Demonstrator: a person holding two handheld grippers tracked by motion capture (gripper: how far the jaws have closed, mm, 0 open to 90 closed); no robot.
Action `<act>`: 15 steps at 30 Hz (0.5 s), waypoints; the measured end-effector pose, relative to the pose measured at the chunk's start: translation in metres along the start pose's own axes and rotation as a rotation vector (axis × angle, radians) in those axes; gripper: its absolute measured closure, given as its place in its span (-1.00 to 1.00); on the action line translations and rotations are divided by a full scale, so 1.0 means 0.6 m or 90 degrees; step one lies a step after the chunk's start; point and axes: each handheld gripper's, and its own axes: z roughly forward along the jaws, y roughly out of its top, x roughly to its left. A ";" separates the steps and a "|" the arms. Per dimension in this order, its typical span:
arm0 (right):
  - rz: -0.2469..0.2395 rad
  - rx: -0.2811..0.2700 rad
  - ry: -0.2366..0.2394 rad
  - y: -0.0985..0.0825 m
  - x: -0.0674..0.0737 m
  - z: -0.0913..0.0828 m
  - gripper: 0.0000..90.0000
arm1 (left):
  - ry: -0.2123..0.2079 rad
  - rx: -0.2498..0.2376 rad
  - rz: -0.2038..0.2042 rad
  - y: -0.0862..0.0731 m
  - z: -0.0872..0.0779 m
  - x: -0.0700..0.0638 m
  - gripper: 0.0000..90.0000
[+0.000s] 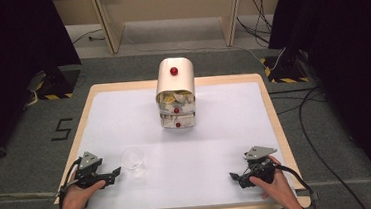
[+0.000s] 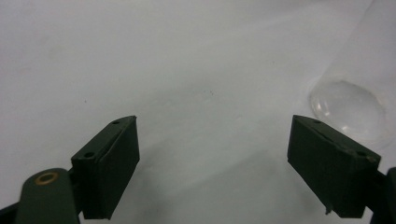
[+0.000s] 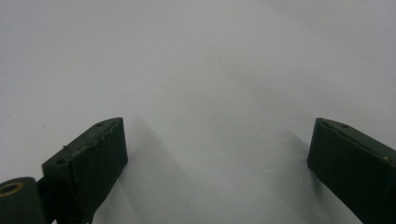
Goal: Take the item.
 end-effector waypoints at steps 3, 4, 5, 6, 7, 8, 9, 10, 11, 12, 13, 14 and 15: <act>0.000 0.000 0.000 0.000 0.000 0.000 -0.88 | -0.010 -0.027 -0.006 0.008 -0.013 -0.001 -0.64; 0.000 0.000 0.000 0.000 0.000 0.000 -0.88 | -0.010 -0.027 -0.006 0.008 -0.013 -0.001 -0.63; -0.001 0.000 0.000 0.000 0.000 0.000 -0.88 | -0.013 -0.037 -0.006 0.013 -0.020 0.000 -0.63; 0.000 0.000 0.000 0.000 0.000 0.000 -0.88 | -0.013 -0.037 -0.006 0.013 -0.020 0.000 -0.63; 0.000 0.000 0.000 0.000 0.000 0.000 -0.88 | -0.018 -0.050 -0.012 0.018 -0.029 0.002 -0.63; 0.000 0.000 0.000 0.000 0.000 0.000 -0.88 | -0.019 -0.058 -0.016 0.021 -0.033 0.002 -0.63; 0.000 0.000 0.000 0.000 0.000 0.000 -0.88 | -0.023 -0.065 -0.018 0.023 -0.037 0.002 -0.63; 0.000 0.000 0.000 0.000 0.000 0.000 -0.88 | -0.023 -0.065 -0.018 0.023 -0.037 0.002 -0.62; 0.000 0.000 0.000 0.000 0.000 0.000 -0.88 | -0.027 -0.075 -0.019 0.028 -0.045 0.002 -0.62; 0.000 0.000 0.000 0.000 0.000 0.000 -0.88 | -0.027 -0.075 -0.019 0.028 -0.045 0.002 -0.62; 0.000 0.000 0.000 0.000 0.000 0.000 -0.88 | -0.025 -0.078 -0.016 0.032 -0.051 0.002 -0.62; 0.000 0.000 0.000 0.000 0.000 0.000 -0.88 | -0.025 -0.078 -0.016 0.032 -0.051 0.002 -0.62; 0.000 0.000 0.000 0.000 0.000 0.000 -0.88 | -0.024 -0.082 -0.016 0.035 -0.057 0.002 -0.62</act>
